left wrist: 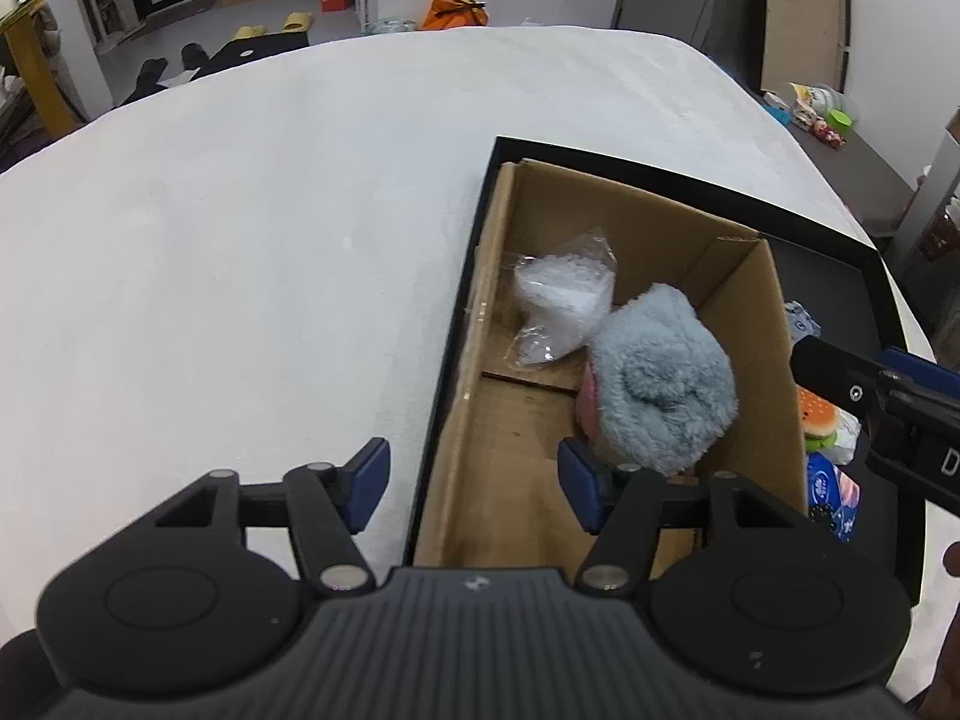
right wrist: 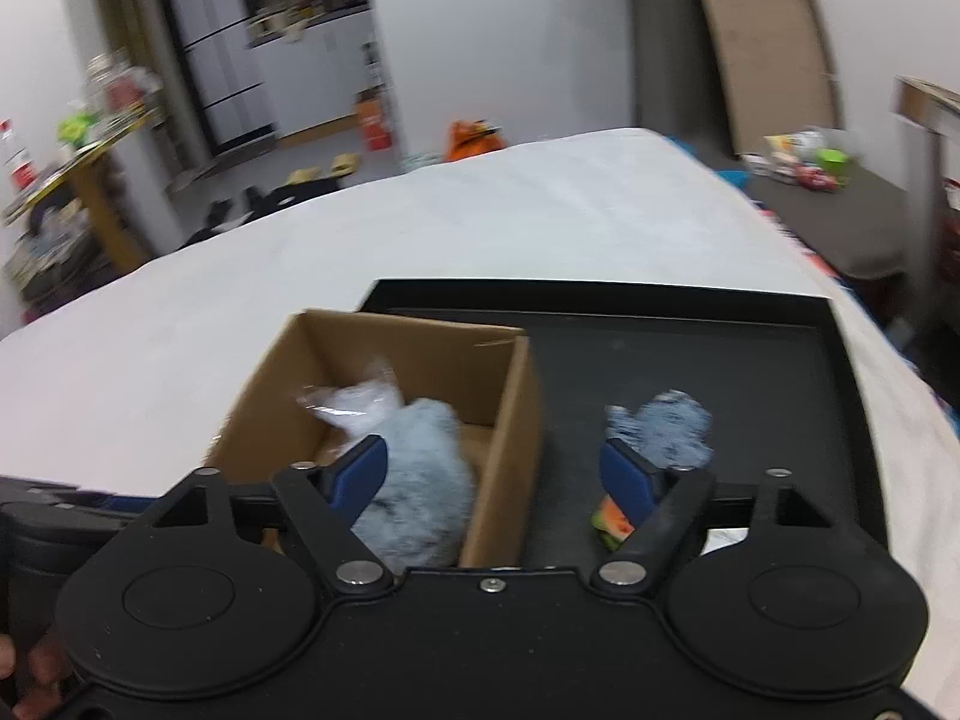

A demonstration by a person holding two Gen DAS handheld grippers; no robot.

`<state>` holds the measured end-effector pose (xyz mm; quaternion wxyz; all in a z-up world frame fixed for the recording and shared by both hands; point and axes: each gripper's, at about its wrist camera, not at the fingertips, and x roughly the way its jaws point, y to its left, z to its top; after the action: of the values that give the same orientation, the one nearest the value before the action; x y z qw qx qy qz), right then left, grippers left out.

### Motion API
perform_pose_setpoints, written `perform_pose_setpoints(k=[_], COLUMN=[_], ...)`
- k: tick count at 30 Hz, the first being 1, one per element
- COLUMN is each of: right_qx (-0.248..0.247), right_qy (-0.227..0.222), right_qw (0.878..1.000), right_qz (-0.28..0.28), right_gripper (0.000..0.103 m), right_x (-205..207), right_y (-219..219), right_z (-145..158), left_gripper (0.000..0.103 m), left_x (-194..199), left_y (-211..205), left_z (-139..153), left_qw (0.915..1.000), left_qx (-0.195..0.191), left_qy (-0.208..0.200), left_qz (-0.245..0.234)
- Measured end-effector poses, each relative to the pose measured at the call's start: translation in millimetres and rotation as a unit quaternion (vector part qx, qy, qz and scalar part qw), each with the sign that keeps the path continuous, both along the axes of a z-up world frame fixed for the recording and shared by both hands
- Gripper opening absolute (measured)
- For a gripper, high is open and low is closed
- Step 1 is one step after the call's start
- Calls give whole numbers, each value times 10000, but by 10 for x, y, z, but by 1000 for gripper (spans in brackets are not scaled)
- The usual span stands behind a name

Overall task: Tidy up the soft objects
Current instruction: 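Move the right tool back over the tray toward the blue tissue pack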

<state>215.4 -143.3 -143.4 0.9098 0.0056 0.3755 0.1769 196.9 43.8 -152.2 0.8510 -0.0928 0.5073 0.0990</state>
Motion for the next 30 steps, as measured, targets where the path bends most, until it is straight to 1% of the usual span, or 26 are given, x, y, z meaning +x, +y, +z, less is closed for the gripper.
perform_pose_setpoints(k=[2, 5, 8, 10, 12, 14, 17, 22, 25, 30], right_qx=[59, 168, 117, 190, 203, 186, 210, 216, 332, 281], right_qy=[-25, 55, 126, 123, 109, 113, 180, 430, 558, 833], right_qw=[9997, 9983, 9965, 9950, 9931, 9906, 9868, 9834, 9818, 9786], right_qz=[-229, -550, -821, -974, -1146, -1350, -1595, -1748, -1787, -1862], right_gripper=[80, 80, 80, 80, 81, 82, 81, 81, 81, 81], right_x=[-48, -75, -107, -126, -145, -157, -182, -200, -179, -131], right_y=[-70, -176, -265, -338, -403, -475, -582, -686, -736, -797], right_z=[-18, -73, -122, -137, -145, -169, -234, -380, -453, -611], left_gripper=[65, 68, 69, 70, 74, 80, 82, 83, 83, 84], left_x=[-7, -8, 1, 7, 12, 14, 18, 38, 51, 82], left_y=[-19, -47, -81, -92, -112, -137, -182, -217, -237, -286], left_z=[9, 23, 21, 27, 32, 38, 40, 34, 38, 8], left_qw=[10000, 9999, 9999, 9998, 9998, 9998, 9996, 9995, 9994, 9988], left_qx=[10, 36, 97, 122, 91, 100, 190, 251, 302, 437], left_qy=[-15, -36, -16, 5, 5, 2, 2, 25, 5, 85], left_qz=[-47, -100, -132, -138, -152, -157, -216, -186, -171, -202])
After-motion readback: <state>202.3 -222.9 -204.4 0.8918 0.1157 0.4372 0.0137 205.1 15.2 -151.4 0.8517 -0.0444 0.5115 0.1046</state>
